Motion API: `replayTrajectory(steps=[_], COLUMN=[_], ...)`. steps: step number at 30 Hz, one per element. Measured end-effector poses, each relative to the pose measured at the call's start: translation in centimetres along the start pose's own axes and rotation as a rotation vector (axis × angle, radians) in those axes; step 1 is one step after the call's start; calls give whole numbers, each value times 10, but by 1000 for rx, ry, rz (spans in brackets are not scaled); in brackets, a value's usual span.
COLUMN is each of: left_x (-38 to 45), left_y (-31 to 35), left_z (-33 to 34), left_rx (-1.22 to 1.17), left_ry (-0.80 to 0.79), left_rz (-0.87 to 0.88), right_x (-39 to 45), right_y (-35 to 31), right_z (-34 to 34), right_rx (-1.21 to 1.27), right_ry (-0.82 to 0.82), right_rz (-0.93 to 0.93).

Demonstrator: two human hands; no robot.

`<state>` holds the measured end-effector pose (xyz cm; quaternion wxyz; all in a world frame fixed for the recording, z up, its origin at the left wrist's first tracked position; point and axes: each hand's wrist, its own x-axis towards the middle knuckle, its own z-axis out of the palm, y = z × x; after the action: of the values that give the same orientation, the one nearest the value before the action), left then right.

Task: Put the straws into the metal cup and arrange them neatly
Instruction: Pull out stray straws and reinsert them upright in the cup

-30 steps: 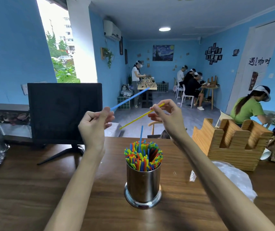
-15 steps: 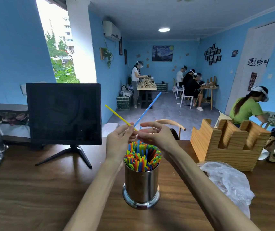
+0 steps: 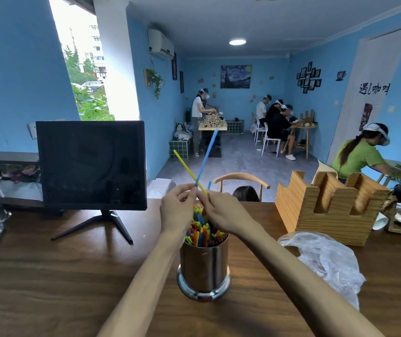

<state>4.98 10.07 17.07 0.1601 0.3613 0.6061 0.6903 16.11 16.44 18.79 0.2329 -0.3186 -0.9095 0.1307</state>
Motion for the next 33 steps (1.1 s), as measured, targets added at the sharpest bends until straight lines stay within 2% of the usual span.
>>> replayTrajectory(steps=[5, 7, 9, 12, 14, 17, 20, 29, 33], left_x=[8, 10, 9, 6, 4, 1, -5, -9, -7], left_y=[8, 8, 9, 11, 12, 11, 6, 0, 2], left_z=[-11, -14, -12, -8, -8, -8, -4, -8, -13], left_rx=[-252, -278, -261, -272, -262, -139, -22, 215, 269], left_ry=[-136, -172, -161, -140, -139, -160, -237, -318, -371], left_rz=[-268, -283, -265, -223, -187, -70, 51, 180, 184], right_x=[-2, -4, -7, -6, -4, 2, 7, 10, 8], right_y=[7, 6, 5, 5, 8, 18, 18, 5, 3], right_z=[0, 0, 2, 0, -10, -27, -33, -38, -39], right_rx=[-127, -205, -260, -284, -70, 336, 512, 607, 458], right_ry=[-36, -31, -18, -81, -74, 110, 117, 341, 380], right_rz=[-87, -95, -87, -112, -83, 33, -7, -175, -251])
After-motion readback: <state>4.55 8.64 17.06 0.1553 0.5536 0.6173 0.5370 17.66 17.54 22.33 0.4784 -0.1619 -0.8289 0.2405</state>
